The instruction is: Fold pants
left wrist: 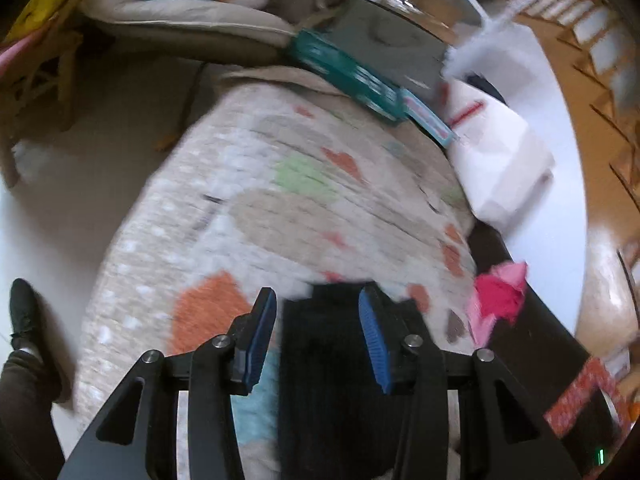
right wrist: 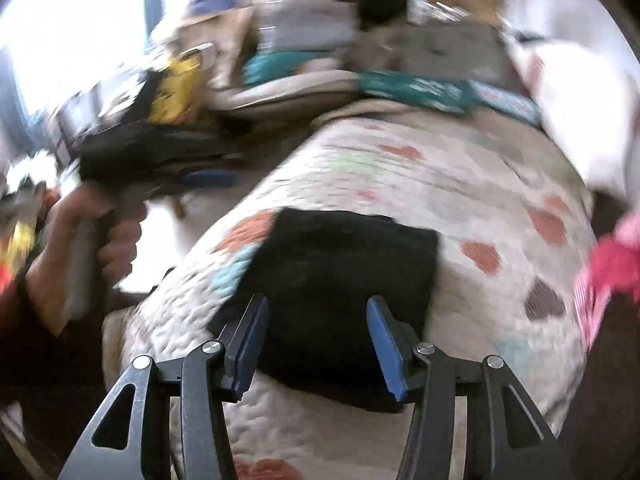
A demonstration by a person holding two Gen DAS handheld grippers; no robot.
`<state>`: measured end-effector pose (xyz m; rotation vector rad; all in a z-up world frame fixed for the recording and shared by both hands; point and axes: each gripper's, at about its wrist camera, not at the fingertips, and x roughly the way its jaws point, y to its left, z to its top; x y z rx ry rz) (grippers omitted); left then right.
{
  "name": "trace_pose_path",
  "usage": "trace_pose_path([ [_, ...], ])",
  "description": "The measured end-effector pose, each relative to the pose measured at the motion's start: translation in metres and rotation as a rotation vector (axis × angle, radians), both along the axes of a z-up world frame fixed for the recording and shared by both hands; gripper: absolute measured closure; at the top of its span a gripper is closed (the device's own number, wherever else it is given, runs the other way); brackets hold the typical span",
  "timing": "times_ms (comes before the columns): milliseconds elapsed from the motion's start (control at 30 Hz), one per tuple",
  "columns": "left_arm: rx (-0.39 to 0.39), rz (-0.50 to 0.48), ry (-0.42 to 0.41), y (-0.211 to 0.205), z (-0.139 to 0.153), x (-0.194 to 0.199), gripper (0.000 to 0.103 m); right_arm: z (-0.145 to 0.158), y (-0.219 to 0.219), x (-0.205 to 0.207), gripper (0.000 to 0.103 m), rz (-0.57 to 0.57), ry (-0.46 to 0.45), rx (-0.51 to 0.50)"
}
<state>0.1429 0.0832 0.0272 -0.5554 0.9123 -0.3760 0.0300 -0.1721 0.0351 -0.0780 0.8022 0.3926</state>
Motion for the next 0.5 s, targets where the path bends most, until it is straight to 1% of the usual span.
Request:
trace_pose_path([
  [33,0.011,-0.021,0.005,-0.01,-0.001,-0.002,0.062,-0.004,-0.01,0.009,0.047,-0.033,0.02,0.025],
  [67,0.057,-0.045,0.021,-0.027,-0.005,-0.004,0.062,-0.01,-0.02,0.021,0.047,-0.063,0.058,0.073],
  [100,0.12,-0.05,0.044,-0.04,-0.011,-0.005,0.062,-0.016,-0.025,0.029,0.047,-0.082,0.095,0.114],
  [133,0.195,-0.041,0.083,-0.051,-0.023,-0.004,0.062,-0.026,-0.029,0.036,0.047,-0.101,0.139,0.154],
  [167,0.242,-0.029,0.121,-0.056,-0.035,-0.003,0.061,-0.037,-0.031,0.041,0.046,-0.108,0.186,0.193],
  [200,0.28,-0.013,0.158,-0.058,-0.048,-0.002,0.061,-0.044,-0.031,0.044,0.045,-0.116,0.204,0.205],
  [233,0.309,0.008,0.19,-0.057,-0.059,0.0,0.057,-0.048,-0.031,0.044,0.045,-0.126,0.206,0.198],
  [267,0.289,0.022,0.19,-0.051,-0.064,-0.001,0.054,-0.049,-0.03,0.044,0.045,-0.12,0.201,0.197],
  [300,0.277,0.032,0.193,-0.046,-0.062,-0.002,0.054,-0.048,-0.029,0.043,0.045,-0.104,0.2,0.2],
  [367,0.29,0.078,0.197,-0.033,-0.053,-0.005,0.055,-0.042,-0.027,0.041,0.045,-0.08,0.199,0.193],
  [400,0.262,0.099,0.191,-0.024,-0.049,-0.008,0.055,-0.038,-0.03,0.042,0.045,-0.067,0.197,0.2],
  [433,0.216,0.115,0.193,-0.015,-0.046,-0.012,0.055,-0.032,-0.034,0.043,0.045,-0.06,0.192,0.214],
  [467,0.171,0.127,0.2,-0.005,-0.046,-0.015,0.055,-0.029,-0.039,0.044,0.043,-0.068,0.184,0.22],
  [500,0.111,0.135,0.212,0.004,-0.048,-0.018,0.054,-0.025,-0.044,0.047,0.039,-0.081,0.177,0.225],
])
